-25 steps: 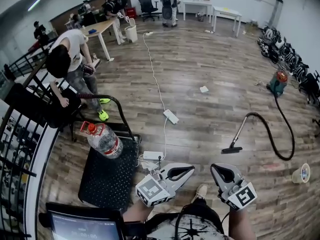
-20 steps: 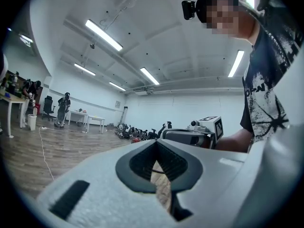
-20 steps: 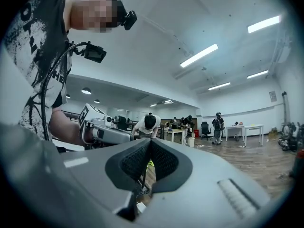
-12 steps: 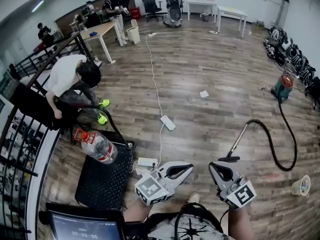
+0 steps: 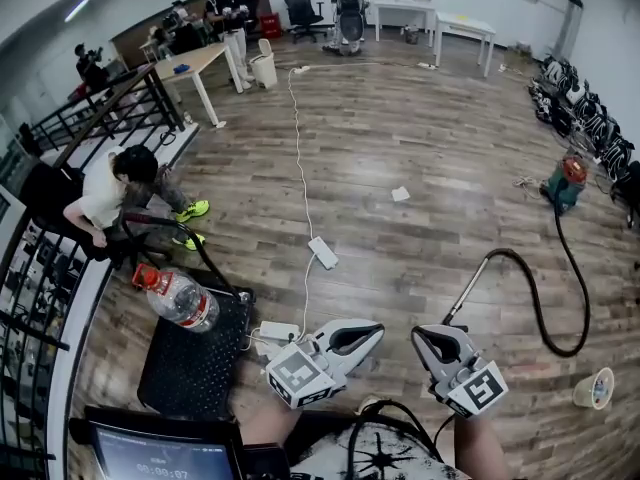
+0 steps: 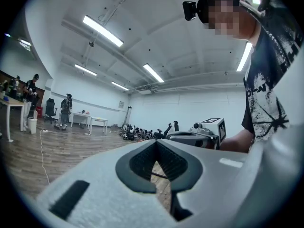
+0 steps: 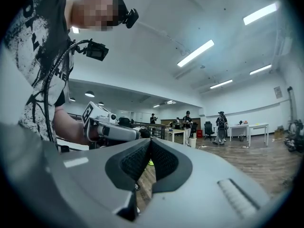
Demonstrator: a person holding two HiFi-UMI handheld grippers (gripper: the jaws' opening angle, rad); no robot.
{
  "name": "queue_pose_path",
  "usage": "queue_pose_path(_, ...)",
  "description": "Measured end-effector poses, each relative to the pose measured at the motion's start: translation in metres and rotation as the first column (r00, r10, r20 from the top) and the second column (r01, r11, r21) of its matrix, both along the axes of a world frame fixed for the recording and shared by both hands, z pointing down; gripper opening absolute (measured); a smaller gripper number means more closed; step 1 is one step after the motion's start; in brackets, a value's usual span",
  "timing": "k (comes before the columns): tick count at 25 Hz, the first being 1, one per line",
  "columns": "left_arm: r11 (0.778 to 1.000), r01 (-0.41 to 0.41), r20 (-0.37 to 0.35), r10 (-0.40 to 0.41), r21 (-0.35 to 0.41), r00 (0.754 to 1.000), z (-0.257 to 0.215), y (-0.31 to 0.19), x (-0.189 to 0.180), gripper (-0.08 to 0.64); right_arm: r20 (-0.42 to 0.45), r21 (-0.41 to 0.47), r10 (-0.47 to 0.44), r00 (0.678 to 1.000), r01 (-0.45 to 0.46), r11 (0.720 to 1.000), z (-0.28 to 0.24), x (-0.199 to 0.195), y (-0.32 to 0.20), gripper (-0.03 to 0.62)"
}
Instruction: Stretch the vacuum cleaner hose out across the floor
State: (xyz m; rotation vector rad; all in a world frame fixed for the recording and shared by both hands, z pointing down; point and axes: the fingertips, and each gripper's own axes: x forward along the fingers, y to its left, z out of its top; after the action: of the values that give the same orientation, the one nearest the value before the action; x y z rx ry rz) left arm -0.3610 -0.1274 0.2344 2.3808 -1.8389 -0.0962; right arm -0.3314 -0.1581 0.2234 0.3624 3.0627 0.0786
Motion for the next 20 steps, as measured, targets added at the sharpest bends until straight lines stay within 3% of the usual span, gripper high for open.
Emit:
queue_pose_path(11,1.0,-0.017,0.012,0.017,-0.01,1.0,0.006,-0.055,0.007,0.0,0.023,0.008,0.021,1.0,-0.021,1.0,-0.001,0.008,-0.058,0.008)
queue_pose_path(20,0.998,-0.066,0.009,0.066,-0.012,0.998,0.007,-0.097,-0.015,0.0,0.015,0.003,0.066,0.998,-0.066,0.998,0.002,-0.015,-0.097,0.008)
